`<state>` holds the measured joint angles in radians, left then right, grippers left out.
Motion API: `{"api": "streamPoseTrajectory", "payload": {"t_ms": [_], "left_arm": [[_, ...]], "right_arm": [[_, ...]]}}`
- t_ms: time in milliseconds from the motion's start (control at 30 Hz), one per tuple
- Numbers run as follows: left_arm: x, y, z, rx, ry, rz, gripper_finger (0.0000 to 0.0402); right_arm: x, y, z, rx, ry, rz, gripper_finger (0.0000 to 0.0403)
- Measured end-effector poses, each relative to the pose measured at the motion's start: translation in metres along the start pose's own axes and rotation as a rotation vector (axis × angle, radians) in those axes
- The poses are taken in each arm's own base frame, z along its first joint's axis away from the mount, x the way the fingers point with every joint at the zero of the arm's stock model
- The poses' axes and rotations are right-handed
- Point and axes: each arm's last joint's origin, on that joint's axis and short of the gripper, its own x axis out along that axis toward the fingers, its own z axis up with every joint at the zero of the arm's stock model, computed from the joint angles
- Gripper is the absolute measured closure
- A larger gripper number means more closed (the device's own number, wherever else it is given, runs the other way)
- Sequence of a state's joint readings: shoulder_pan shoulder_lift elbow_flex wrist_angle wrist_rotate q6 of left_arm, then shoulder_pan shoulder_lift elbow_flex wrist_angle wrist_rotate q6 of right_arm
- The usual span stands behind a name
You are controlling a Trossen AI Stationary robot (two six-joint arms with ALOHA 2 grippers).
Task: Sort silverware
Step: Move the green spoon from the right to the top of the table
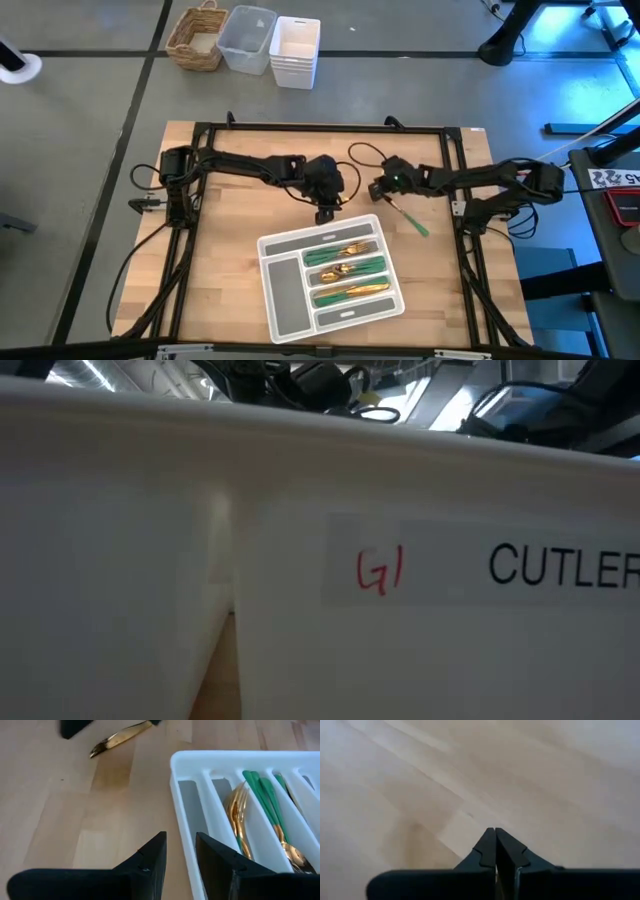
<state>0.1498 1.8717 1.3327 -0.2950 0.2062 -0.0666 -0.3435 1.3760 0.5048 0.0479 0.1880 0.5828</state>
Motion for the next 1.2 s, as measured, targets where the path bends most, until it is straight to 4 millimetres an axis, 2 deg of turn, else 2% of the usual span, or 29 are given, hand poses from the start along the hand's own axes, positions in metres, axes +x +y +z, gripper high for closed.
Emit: {"api": "streamPoseTrajectory", "payload": {"t_ms": [100, 200, 400, 533, 633, 767, 967, 1200], "left_arm": [[0.001, -0.002, 0.001, 0.044, -0.008, -0.005, 0.0304], [0.001, -0.004, 0.007, 0.061, -0.068, -0.009, 0.0304], [-0.002, -0.01, 0.026, 0.133, -0.278, -0.022, 0.0304], [-0.005, -0.012, 0.034, 0.157, -0.363, -0.025, 0.0304], [-0.005, -0.012, 0.035, 0.158, -0.375, -0.024, 0.0304], [-0.005, -0.011, 0.035, 0.157, -0.366, -0.02, 0.0304], [-0.004, -0.011, 0.034, 0.179, -0.36, -0.015, 0.0304], [-0.003, -0.01, 0.029, 0.166, -0.301, -0.014, 0.0304]], "right_arm": [[-0.011, 0.011, 0.019, -0.051, -0.031, 0.049, 0.0402], [-0.032, 0.02, 0.039, -0.105, -0.007, 0.033, 0.0402], [-0.097, 0.029, 0.077, -0.156, 0.03, -0.054, 0.0402], [-0.138, 0.026, 0.086, -0.09, 0.091, -0.069, 0.0402], [-0.155, 0.025, 0.071, -0.048, 0.185, -0.096, 0.0402], [-0.164, 0.032, 0.039, -0.05, 0.331, -0.127, 0.0402], [-0.158, 0.052, -0.012, -0.039, 0.427, -0.119, 0.0402], [-0.147, 0.051, -0.071, 0.013, 0.49, -0.233, 0.0402]]}}
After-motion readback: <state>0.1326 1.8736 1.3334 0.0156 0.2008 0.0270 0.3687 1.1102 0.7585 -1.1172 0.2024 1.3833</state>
